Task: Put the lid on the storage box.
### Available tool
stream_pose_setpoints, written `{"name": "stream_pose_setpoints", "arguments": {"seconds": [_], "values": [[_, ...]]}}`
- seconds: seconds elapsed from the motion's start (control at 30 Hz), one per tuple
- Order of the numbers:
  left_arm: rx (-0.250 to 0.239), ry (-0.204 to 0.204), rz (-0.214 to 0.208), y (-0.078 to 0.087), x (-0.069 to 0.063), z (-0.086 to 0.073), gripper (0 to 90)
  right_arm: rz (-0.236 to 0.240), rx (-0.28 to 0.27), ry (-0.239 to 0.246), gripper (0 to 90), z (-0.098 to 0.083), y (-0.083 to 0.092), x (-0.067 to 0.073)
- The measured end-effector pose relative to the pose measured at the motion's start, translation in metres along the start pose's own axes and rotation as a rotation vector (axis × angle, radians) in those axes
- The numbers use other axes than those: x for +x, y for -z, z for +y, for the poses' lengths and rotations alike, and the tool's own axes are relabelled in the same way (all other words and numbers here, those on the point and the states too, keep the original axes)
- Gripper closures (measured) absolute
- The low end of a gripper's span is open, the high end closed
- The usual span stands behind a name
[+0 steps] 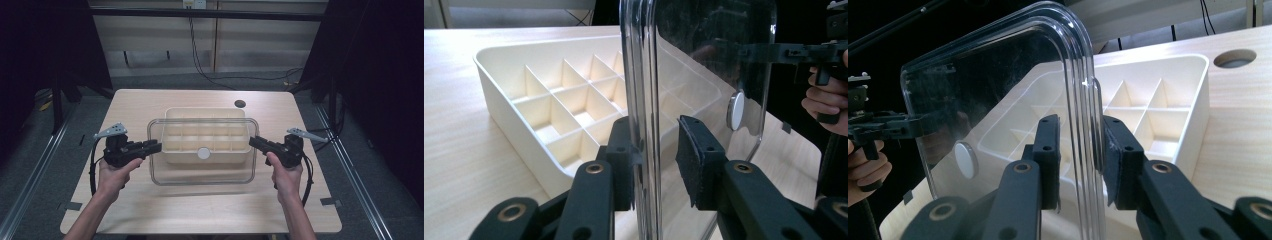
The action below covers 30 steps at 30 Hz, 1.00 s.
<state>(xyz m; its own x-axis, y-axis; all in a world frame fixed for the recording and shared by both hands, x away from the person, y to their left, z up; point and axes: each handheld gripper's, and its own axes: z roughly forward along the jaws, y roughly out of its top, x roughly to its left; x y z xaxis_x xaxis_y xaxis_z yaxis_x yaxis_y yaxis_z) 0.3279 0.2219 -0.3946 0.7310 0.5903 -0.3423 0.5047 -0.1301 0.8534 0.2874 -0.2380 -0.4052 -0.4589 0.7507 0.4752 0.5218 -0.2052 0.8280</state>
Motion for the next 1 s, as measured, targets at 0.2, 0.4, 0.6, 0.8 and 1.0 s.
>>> {"name": "stream_pose_setpoints", "arguments": {"seconds": [0.2, 0.4, 0.6, 0.8, 1.0], "values": [[-0.012, -0.009, 0.006, 0.002, 0.003, 0.014, 68.5, 0.001, -0.006, 0.008, 71.2, 0.015, -0.005, 0.002], [-0.035, -0.018, 0.008, 0.007, 0.002, 0.025, 68.9, 0.009, -0.016, 0.014, 71.0, 0.026, -0.009, 0.004], [-0.038, -0.023, 0.017, 0.007, 0.006, 0.039, 68.7, 0.004, -0.026, 0.027, 71.0, 0.041, -0.013, 0.007], [-0.039, -0.025, 0.025, 0.003, 0.009, 0.055, 68.7, 0.005, -0.034, 0.005, 70.6, 0.053, -0.019, 0.003], [-0.059, -0.016, 0.012, 0.001, 0.009, 0.060, 69.5, 0.014, -0.049, 0.004, 70.5, 0.059, -0.021, -0.001]]}}
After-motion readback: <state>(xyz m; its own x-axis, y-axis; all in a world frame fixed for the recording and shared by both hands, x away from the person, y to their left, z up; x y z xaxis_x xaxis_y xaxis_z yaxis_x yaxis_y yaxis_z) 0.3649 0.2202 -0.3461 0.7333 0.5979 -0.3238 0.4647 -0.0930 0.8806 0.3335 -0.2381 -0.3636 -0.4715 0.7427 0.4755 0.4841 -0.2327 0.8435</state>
